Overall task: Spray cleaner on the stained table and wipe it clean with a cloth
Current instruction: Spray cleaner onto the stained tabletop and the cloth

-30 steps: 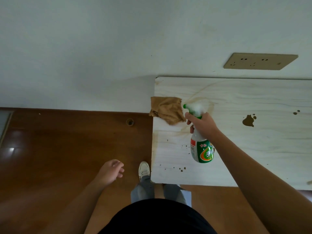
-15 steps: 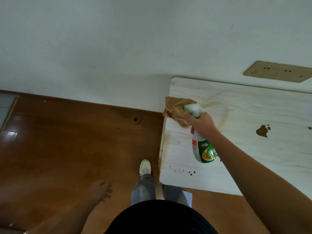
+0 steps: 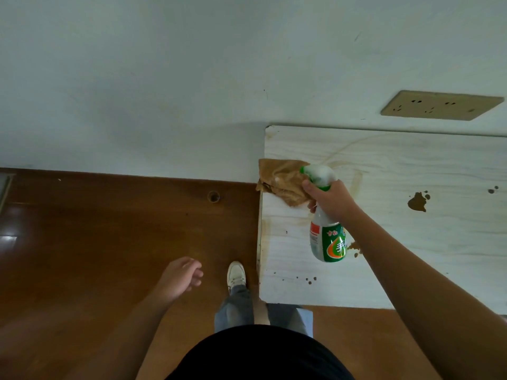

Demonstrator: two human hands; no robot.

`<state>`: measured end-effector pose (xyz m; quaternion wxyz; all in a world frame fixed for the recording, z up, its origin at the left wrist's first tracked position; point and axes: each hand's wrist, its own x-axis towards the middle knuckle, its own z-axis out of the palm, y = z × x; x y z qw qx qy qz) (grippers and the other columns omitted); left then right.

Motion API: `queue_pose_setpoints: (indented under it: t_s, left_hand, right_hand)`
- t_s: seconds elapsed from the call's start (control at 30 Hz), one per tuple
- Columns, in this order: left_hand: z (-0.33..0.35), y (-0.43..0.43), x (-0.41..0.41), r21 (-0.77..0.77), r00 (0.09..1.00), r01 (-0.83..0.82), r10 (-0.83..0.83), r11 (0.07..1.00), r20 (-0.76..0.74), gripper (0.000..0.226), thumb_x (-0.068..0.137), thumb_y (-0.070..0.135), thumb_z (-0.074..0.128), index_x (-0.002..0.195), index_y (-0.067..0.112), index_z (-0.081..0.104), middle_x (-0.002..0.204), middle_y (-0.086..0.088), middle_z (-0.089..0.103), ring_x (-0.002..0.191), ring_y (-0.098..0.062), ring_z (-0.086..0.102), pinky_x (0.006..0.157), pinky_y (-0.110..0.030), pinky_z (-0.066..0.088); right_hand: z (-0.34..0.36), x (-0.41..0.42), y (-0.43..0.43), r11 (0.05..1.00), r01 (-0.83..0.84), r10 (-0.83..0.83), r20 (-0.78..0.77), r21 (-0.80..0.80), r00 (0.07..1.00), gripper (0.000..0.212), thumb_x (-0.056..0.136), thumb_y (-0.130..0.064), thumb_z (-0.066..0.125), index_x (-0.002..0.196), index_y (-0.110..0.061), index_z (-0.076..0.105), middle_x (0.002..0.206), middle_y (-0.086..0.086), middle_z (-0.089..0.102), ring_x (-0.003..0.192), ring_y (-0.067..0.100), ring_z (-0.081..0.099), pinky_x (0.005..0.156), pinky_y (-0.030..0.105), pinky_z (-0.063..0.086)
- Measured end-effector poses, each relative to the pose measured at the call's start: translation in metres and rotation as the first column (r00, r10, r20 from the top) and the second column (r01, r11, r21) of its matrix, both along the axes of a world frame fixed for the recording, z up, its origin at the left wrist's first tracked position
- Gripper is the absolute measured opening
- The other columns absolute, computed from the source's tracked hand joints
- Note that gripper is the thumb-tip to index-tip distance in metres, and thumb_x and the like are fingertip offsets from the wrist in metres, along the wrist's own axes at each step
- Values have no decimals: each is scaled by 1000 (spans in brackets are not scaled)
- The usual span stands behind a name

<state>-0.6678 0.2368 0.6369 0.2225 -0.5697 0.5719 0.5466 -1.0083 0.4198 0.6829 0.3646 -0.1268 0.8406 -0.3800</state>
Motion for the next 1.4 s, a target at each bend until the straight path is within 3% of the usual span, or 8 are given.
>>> queue_pose_setpoints:
  t_s: [0.13, 0.27, 0.47, 0.6, 0.8, 0.97, 1.13, 1.4]
  left_hand:
    - [-1, -3, -14, -15, 1000, -10, 10, 1000, -11, 19, 103, 25, 53, 107, 13, 67, 101, -7, 74, 82, -20, 69, 71, -30, 49]
    - [0, -2, -15, -28, 999, -4, 3, 1000, -35, 18, 104, 24, 53, 105, 13, 66, 101, -8, 73, 81, -19, 68, 69, -28, 47]
    - [-8, -1, 5, -56, 999, 35, -34, 998, 19, 18, 105, 25, 52, 105, 13, 66, 101, -7, 72, 83, -20, 68, 76, -30, 49]
    - [-17, -6, 22, -21, 997, 42, -40, 999, 64, 23, 105, 21, 52, 104, 4, 68, 103, -14, 72, 78, -21, 63, 70, -31, 49]
    - [-21, -7, 34, 34, 994, 43, -46, 999, 103, 21, 106, 20, 52, 104, 6, 67, 96, -13, 67, 76, -21, 62, 65, -30, 46]
    - [-25, -6, 31, 19, 995, 22, -24, 1000, 97, 21, 105, 18, 52, 103, 4, 68, 93, -14, 68, 73, -21, 62, 62, -29, 46]
    - [-24, -6, 22, 12, 996, -9, 8, 1000, 93, 20, 104, 19, 53, 104, 5, 68, 102, -16, 72, 76, -21, 64, 64, -29, 48]
    - [-24, -9, 15, 44, 994, -33, 28, 999, 105, 21, 105, 17, 53, 109, 1, 66, 107, -20, 71, 74, -21, 61, 60, -27, 47]
  right_hand:
    - [-2, 1, -7, 997, 59, -59, 6, -51, 998, 35, 90, -42, 69, 90, -7, 65, 71, 8, 70, 57, 20, 66, 65, 35, 59]
    - [-6, 1, -19, 998, 52, -51, 12, -40, 999, 48, 89, -49, 67, 86, -1, 64, 61, 8, 64, 53, 21, 61, 65, 37, 58]
    - [-14, 0, -39, 993, 117, -117, 2, 23, 993, 46, 84, -52, 72, 98, -9, 63, 68, 5, 65, 43, 10, 56, 42, 22, 47]
    - [-18, 0, -42, 990, 115, -114, -23, 76, 993, 64, 75, -63, 73, 110, -10, 61, 84, 8, 71, 55, 17, 63, 53, 30, 53]
    - [-14, -4, -40, 991, 95, -92, -43, 89, 995, 63, 76, -65, 71, 107, -12, 61, 76, 4, 68, 52, 14, 62, 50, 26, 50]
    - [-9, -10, -43, 997, 52, -47, -108, 49, 993, 40, 83, -60, 69, 85, -20, 62, 74, 8, 70, 61, 22, 67, 60, 37, 60]
    - [-7, -12, -49, 995, 97, -94, -92, 25, 991, 44, 80, -63, 69, 87, -20, 62, 71, 3, 67, 57, 18, 64, 57, 32, 57]
    - [-8, -11, -41, 983, 152, -140, -120, 100, 983, 50, 74, -72, 68, 85, -25, 56, 76, 5, 69, 66, 23, 69, 63, 40, 61]
